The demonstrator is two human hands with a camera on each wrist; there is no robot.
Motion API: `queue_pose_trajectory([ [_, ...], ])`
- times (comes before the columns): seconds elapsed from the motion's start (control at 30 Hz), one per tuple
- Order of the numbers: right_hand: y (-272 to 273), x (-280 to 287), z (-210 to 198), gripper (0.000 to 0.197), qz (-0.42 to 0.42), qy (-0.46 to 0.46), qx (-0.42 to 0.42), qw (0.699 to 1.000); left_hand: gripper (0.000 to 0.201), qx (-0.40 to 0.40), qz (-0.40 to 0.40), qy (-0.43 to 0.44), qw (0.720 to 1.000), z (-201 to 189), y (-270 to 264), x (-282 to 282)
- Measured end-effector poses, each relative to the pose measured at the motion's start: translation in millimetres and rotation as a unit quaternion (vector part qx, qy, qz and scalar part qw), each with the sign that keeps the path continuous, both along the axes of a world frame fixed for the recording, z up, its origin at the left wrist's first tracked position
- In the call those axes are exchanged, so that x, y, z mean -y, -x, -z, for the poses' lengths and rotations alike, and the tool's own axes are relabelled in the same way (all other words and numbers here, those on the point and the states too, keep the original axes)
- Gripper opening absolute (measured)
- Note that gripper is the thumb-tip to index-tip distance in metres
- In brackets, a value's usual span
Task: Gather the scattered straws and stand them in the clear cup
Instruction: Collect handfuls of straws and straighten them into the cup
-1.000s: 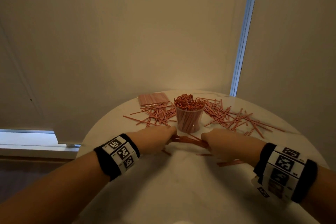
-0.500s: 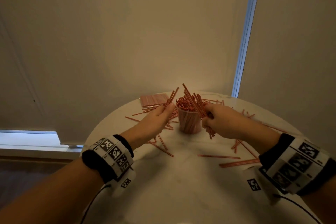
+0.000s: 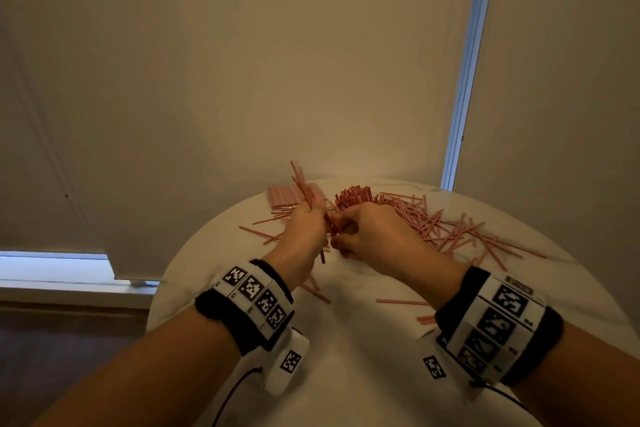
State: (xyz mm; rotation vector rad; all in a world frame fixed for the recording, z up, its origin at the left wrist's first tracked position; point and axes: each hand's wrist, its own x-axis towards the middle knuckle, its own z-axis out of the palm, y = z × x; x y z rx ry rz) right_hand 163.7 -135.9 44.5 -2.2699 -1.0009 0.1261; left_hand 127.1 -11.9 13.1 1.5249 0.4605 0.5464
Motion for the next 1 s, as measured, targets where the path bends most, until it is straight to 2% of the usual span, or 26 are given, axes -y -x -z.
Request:
queue_pose_trajectory([
  [0.13, -3.2, 2.6, 7.5, 0.014, -0.009, 0.001, -0.043, 0.999, 0.025, 0.042, 0.031, 0.146, 0.988, -2.3, 3.3, -8.3],
  [0.2, -5.6, 3.8, 8.1, 0.018, -0.003, 0.026, -0.014, 1.000, 0.023, 0.061, 0.039, 0.158, 0.985, -3.0, 2.4, -10.9],
  [0.27, -8.3, 5.9, 5.5, 0.026, 0.025, 0.012, 0.026, 0.999, 0.022, 0.039, 0.038, 0.099, 0.994, -3.3, 1.3, -15.1],
  [0.33, -14.5, 7.3, 0.4, 0.038, 0.056, -0.057, 0.063, 0.995, 0.028, -0.017, 0.074, -0.021, 0.997, -2.5, 3.5, -19.7],
  [0.43, -23.6, 6.1, -8.5, 0.048, 0.050, -0.151, 0.086, 0.984, 0.047, -0.087, 0.169, -0.213, 0.958, -0.8, 11.1, -18.6],
  [0.5, -28.2, 0.3, -8.1, 0.036, 0.034, -0.118, 0.087, 0.989, 0.049, -0.082, 0.195, -0.299, 0.930, 0.9, 11.2, -16.3],
  [0.6, -25.4, -12.3, 1.7, 0.031, -0.016, -0.029, 0.058, 0.998, 0.032, -0.071, 0.198, -0.326, 0.922, 2.5, 9.1, -18.2],
  [0.7, -20.0, -18.6, 4.3, 0.039, -0.017, -0.070, 0.031, 0.997, 0.027, -0.059, 0.199, -0.298, 0.932, 5.1, 6.7, -32.2],
  [0.77, -17.7, -21.9, 3.7, 0.045, -0.002, -0.059, 0.016, 0.998, 0.027, -0.060, 0.180, -0.323, 0.927, 1.8, 6.8, -53.0],
  [0.83, -15.5, -29.2, 7.2, 0.046, -0.017, 0.053, 0.030, 0.998, 0.030, -0.109, 0.159, -0.380, 0.904, -4.2, 8.4, -81.9],
  [0.9, -14.1, -41.3, 17.4, 0.044, -0.061, 0.192, 0.050, 0.978, 0.023, -0.200, 0.161, -0.441, 0.860, -8.0, 10.0, -111.2],
  [0.93, -13.5, -48.5, 23.0, 0.043, -0.082, 0.249, 0.062, 0.963, 0.022, -0.251, 0.172, -0.474, 0.826, -7.9, 11.4, -122.6],
  [1.0, -14.6, -62.5, 34.7, 0.047, -0.106, 0.330, 0.094, 0.933, 0.039, -0.341, 0.191, -0.546, 0.741, -3.5, 13.7, -137.1],
])
